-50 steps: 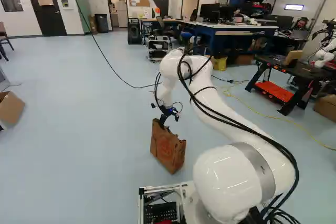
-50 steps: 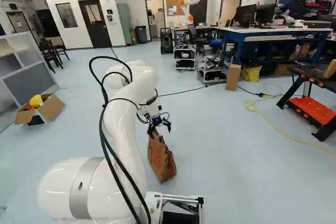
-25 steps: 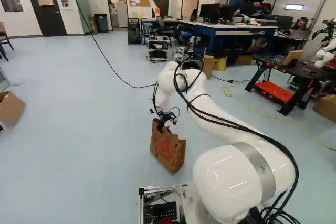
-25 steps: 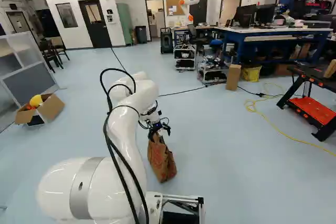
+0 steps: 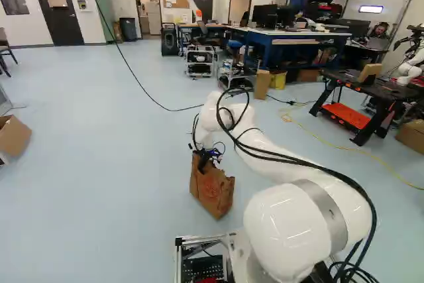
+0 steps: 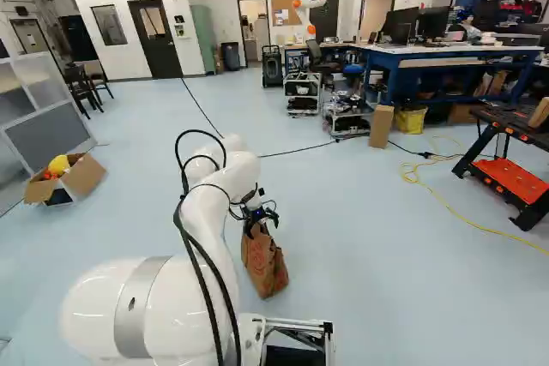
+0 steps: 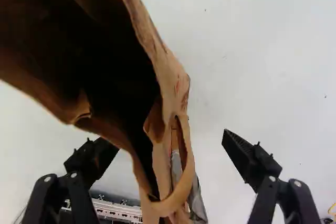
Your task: Pick up the grocery bag from the ground
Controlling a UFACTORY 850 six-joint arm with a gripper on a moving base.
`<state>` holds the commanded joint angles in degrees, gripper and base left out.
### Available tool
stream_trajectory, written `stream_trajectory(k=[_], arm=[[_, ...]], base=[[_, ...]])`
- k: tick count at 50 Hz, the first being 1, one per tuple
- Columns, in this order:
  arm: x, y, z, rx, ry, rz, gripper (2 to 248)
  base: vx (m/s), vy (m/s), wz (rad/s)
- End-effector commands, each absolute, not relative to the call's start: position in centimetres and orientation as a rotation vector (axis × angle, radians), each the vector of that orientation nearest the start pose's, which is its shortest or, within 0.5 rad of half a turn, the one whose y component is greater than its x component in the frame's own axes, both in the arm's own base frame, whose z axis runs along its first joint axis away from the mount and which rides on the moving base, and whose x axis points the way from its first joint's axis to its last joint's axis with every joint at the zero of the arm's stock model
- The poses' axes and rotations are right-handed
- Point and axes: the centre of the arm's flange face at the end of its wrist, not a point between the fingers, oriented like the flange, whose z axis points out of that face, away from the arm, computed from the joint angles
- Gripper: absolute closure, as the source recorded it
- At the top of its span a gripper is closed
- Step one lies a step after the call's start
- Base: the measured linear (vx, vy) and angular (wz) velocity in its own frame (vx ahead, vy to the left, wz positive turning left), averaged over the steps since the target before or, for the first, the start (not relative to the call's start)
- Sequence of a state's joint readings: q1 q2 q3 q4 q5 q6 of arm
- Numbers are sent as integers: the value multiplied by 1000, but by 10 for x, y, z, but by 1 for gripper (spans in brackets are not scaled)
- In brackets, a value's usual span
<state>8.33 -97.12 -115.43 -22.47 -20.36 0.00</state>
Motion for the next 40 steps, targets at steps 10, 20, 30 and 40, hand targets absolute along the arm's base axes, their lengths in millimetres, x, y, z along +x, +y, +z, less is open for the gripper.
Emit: stream_trajectory(k=[10,20,30,40], arm=[[657,84,-133,-3164,-835,41,3],[657,84,-133,-3164,-835,41,45],[657,84,-133,-3164,-835,41,122],[657,84,-133,-3164,-835,41,194]], base=[[0,0,0],[0,0,0],[0,0,0],[0,0,0]])
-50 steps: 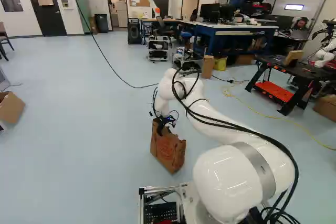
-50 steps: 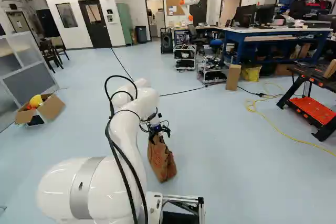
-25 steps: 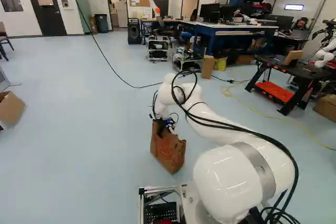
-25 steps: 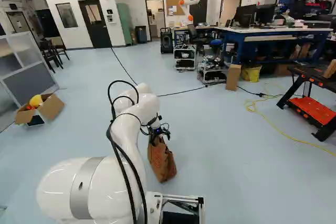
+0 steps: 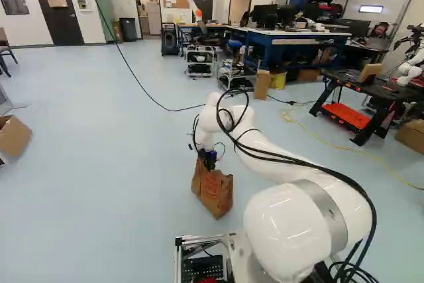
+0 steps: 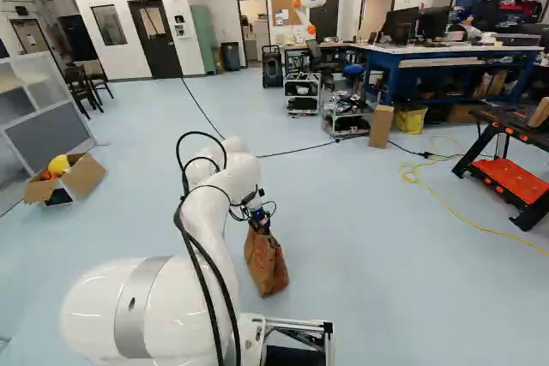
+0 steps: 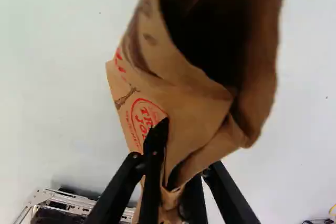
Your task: Pick up the grocery bag from the ground
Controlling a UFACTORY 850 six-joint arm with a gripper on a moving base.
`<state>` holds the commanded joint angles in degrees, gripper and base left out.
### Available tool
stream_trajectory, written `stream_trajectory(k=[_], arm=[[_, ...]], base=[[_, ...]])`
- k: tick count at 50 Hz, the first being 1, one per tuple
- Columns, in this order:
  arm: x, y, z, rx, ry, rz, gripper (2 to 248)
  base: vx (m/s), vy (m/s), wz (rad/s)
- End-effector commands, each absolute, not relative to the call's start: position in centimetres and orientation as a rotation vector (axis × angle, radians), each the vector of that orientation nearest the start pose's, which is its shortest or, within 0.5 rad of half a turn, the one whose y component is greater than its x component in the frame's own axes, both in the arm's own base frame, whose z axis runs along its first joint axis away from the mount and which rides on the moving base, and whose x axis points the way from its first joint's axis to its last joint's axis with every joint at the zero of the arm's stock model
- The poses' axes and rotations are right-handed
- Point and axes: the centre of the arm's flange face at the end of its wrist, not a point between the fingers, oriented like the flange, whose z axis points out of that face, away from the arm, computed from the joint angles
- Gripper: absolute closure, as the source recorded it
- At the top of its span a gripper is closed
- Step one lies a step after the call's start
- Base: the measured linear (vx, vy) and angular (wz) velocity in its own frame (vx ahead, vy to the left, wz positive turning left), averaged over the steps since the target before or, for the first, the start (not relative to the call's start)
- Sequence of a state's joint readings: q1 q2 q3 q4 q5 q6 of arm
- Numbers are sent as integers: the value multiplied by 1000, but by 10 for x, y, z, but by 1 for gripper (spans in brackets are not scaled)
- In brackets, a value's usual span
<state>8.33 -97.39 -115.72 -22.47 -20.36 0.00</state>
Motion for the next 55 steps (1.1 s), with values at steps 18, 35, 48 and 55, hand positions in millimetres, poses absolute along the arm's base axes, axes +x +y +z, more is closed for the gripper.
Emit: stream_trajectory(k=[18,35,48,55], arm=[[657,84,-133,-3164,-835,41,221],[657,84,-128,-3164,-835,42,221],[658,84,-96,-3164,-836,49,221],[656,85,-76,-3162,-837,56,221]], base=[[0,0,0],[0,0,0],[0,0,0],[0,0,0]])
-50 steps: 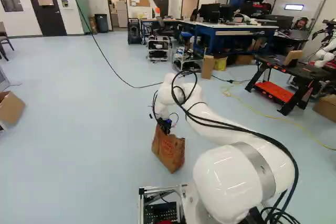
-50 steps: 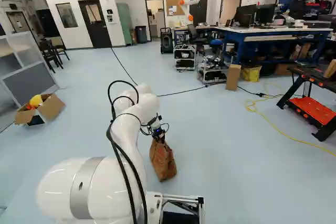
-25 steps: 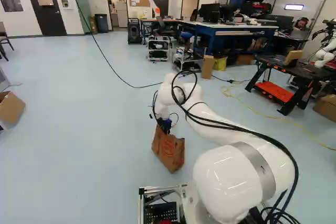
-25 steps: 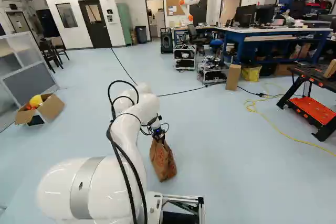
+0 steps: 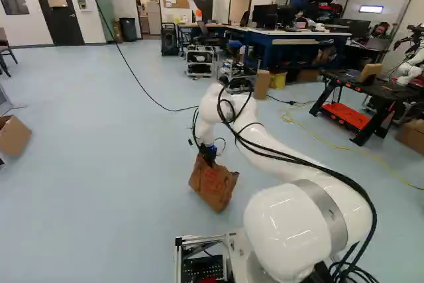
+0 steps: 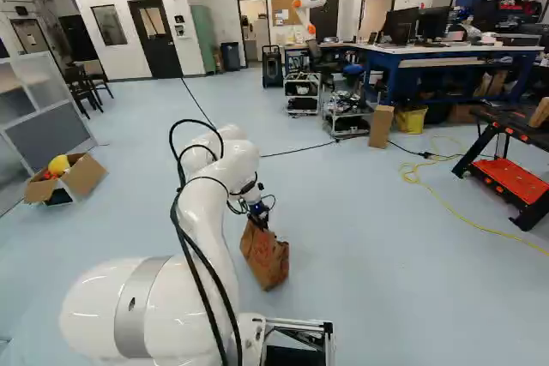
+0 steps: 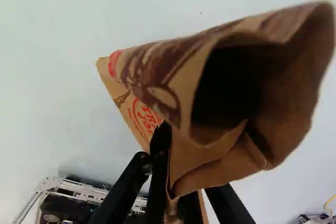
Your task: Pick up the grocery bag from the ground
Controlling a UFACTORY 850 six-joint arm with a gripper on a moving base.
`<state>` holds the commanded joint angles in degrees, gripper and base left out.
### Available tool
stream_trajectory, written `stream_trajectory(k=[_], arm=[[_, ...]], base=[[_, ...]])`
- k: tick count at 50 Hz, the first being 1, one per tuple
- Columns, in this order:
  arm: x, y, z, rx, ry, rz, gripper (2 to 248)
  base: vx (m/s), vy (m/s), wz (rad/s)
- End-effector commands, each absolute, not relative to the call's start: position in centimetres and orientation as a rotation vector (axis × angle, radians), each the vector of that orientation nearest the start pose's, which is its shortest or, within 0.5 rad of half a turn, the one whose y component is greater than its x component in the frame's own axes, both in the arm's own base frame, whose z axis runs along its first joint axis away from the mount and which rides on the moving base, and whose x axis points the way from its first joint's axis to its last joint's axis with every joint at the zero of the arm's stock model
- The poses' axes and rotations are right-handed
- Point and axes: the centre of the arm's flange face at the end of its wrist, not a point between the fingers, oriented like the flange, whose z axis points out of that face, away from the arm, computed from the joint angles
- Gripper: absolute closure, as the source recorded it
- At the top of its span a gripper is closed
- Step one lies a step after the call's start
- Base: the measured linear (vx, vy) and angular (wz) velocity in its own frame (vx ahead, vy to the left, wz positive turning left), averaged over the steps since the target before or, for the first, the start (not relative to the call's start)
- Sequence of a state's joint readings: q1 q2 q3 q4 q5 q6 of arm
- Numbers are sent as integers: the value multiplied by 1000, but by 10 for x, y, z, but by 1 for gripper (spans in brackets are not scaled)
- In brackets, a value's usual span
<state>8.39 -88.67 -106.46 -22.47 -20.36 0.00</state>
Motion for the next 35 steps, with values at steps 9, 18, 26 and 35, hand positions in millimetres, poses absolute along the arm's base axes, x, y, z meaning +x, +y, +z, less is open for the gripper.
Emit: stream_trajectory(k=[9,18,26,35], arm=[[652,86,-51,-3153,-839,29,221],[648,91,-25,-3130,-825,-74,221],[643,94,-2,-3110,-806,-158,221],[633,98,24,-3089,-783,-235,221]], base=[[0,0,0],[0,0,0],[0,0,0],[0,0,0]])
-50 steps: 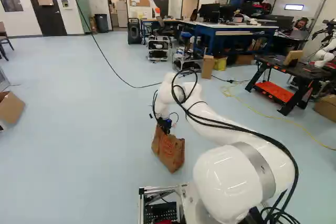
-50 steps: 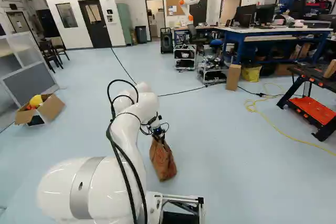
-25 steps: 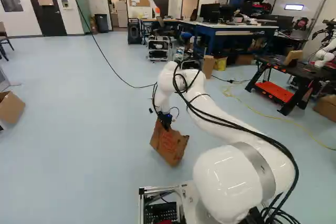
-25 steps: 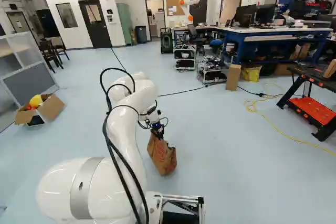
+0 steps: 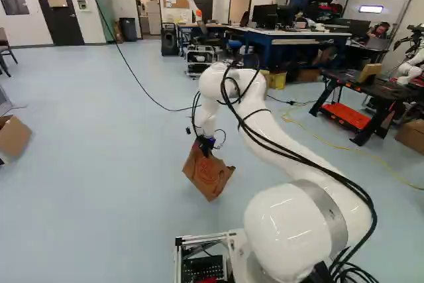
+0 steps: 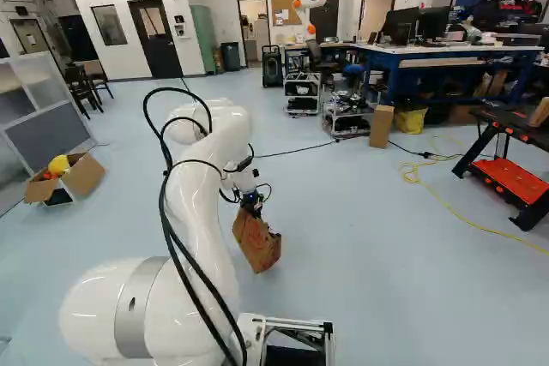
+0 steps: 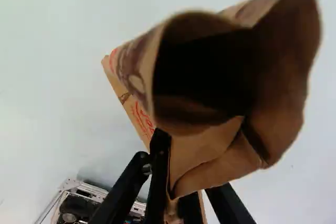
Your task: Pick up the grocery bag from the ground
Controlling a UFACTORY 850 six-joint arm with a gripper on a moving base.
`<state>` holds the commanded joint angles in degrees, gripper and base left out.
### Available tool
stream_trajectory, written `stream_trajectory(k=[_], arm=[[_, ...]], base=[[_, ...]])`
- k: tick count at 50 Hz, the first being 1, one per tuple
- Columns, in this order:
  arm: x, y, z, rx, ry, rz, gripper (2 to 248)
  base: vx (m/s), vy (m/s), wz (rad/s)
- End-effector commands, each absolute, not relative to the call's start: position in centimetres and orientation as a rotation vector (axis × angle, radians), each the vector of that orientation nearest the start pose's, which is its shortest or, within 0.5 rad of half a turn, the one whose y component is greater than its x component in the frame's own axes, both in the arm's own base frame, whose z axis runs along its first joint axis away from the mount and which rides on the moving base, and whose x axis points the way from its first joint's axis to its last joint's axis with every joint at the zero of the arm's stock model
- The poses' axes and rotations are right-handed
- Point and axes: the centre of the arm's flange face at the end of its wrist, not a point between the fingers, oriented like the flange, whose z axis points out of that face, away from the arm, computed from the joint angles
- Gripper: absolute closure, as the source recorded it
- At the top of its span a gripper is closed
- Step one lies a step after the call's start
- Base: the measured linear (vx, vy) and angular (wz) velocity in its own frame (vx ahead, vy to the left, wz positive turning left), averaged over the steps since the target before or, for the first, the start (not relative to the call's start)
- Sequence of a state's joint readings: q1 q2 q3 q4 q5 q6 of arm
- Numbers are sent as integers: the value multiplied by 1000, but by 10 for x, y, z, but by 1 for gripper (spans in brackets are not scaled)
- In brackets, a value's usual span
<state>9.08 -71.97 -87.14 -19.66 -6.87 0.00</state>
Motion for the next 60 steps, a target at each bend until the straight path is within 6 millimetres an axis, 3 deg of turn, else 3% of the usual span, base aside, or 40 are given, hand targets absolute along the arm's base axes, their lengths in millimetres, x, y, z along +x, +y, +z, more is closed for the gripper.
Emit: stream_trajectory(k=[19,60], arm=[[607,105,81,-3034,-731,-427,221],[535,117,217,-2798,-572,-1062,221]], base=[[0,0,0],[0,0,0]])
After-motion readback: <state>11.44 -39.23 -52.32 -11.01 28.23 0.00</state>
